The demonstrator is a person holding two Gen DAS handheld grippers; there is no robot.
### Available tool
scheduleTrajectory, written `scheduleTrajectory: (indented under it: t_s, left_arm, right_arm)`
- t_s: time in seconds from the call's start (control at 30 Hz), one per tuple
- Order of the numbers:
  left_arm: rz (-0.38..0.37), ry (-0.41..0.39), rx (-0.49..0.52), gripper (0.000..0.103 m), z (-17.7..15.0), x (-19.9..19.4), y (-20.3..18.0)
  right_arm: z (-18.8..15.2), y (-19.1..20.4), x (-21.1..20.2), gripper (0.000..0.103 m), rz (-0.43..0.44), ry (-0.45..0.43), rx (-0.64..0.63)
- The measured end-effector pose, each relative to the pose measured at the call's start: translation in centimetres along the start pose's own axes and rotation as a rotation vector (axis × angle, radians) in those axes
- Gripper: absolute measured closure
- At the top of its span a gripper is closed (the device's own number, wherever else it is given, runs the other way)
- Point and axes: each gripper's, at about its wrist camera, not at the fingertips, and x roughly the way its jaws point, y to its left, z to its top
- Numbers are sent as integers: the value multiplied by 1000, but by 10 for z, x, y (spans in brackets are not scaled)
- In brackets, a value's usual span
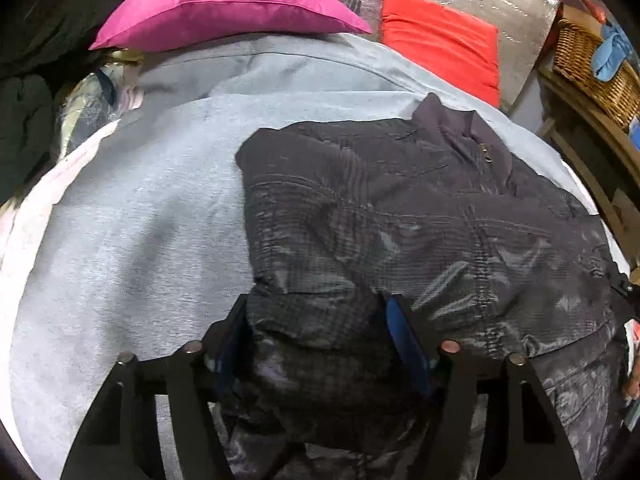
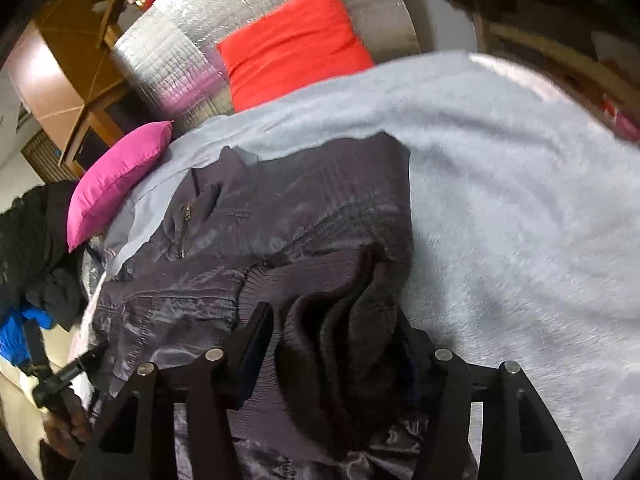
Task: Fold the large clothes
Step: 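Grasp the jacket hem with both grippers and lift it toward the collar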
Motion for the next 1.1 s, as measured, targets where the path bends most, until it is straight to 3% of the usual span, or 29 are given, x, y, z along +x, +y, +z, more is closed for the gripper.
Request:
scheduleTrajectory:
  t_s: [0.1, 0.17, 0.3, 0.37, 0.47, 0.7, 0.9, 1.1]
  left_arm:
    - [70, -17, 4, 34, 2, -5, -1]
    - [99, -21, 19, 24, 3, -6, -3]
    - [84, 18, 31, 22, -4, 5, -4]
    - [70, 22, -8, 22, -5, 2, -1]
    - [73, -16, -17, 23, -8, -20, 0]
    - [52, -132, 74, 23, -38, -87, -4]
    - [14, -190, 52, 22, -82, -136, 12]
    - [30, -177, 26, 22, -135, -155, 30]
  right_arm:
    - [0, 4, -12, 41, -19, -37, -34]
    - [-1, 2, -8, 34, -8, -10, -28]
    - [-10, 4, 16, 32, -59, 65, -50]
    - [-10, 7, 12, 32, -67, 53, -56]
    - [-10, 7, -11, 32, -45, 3, -38]
    - [-23, 4, -74, 32, 44, -91, -28]
    - [-68, -22, -110, 32, 79, -62, 20]
    - [-122, -45, -136, 32, 106, -16, 50]
